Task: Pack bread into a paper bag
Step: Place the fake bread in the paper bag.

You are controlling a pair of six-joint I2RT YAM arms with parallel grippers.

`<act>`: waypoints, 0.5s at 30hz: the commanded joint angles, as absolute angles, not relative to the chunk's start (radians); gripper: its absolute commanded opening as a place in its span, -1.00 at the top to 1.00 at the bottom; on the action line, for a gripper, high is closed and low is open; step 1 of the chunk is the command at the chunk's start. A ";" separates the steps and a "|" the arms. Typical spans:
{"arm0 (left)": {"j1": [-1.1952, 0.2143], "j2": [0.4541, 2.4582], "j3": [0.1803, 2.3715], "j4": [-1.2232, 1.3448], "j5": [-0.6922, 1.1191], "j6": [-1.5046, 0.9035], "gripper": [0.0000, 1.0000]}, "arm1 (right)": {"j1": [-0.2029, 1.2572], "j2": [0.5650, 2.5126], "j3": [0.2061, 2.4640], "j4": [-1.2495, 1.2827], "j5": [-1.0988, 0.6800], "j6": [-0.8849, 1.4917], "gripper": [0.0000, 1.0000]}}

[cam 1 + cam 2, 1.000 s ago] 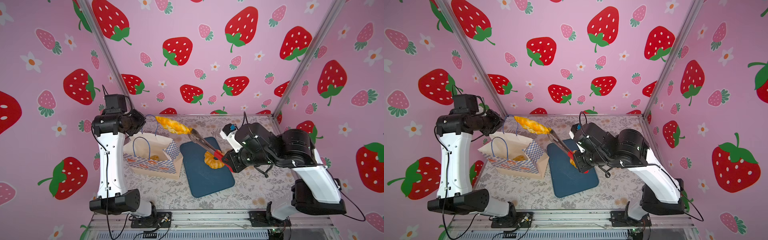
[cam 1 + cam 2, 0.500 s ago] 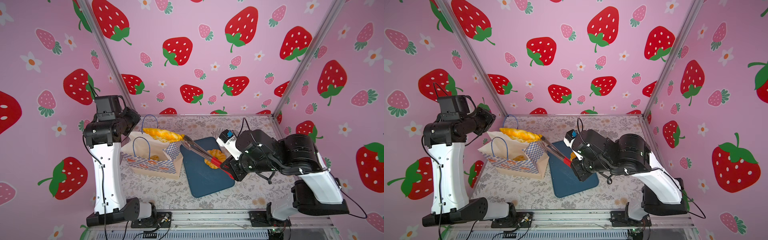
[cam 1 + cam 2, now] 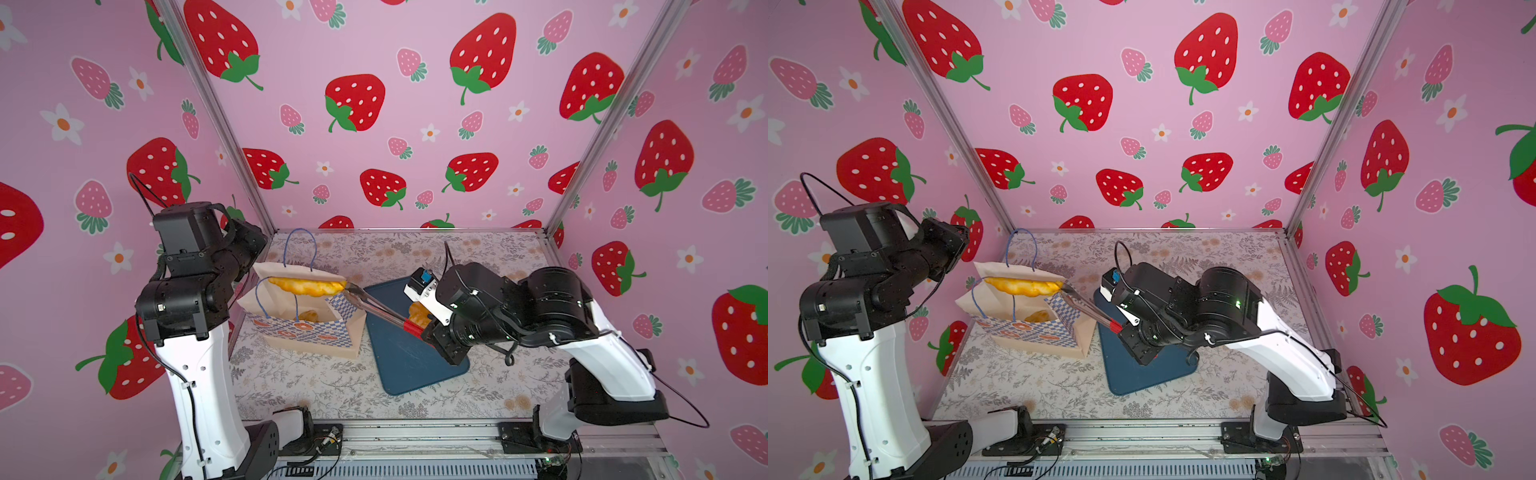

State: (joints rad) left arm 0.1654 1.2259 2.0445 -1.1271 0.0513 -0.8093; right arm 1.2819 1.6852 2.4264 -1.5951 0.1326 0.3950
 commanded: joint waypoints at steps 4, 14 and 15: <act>0.161 1.200 2.060 -1.155 0.041 -0.811 0.40 | 1.212 1.732 2.541 -1.566 0.091 0.342 1.00; 0.161 1.204 2.040 -1.145 0.045 -0.807 0.40 | 1.174 1.749 2.542 -1.544 0.057 0.336 1.00; 0.162 1.206 2.039 -1.143 0.046 -0.806 0.40 | 1.174 1.737 2.524 -1.537 0.068 0.336 1.00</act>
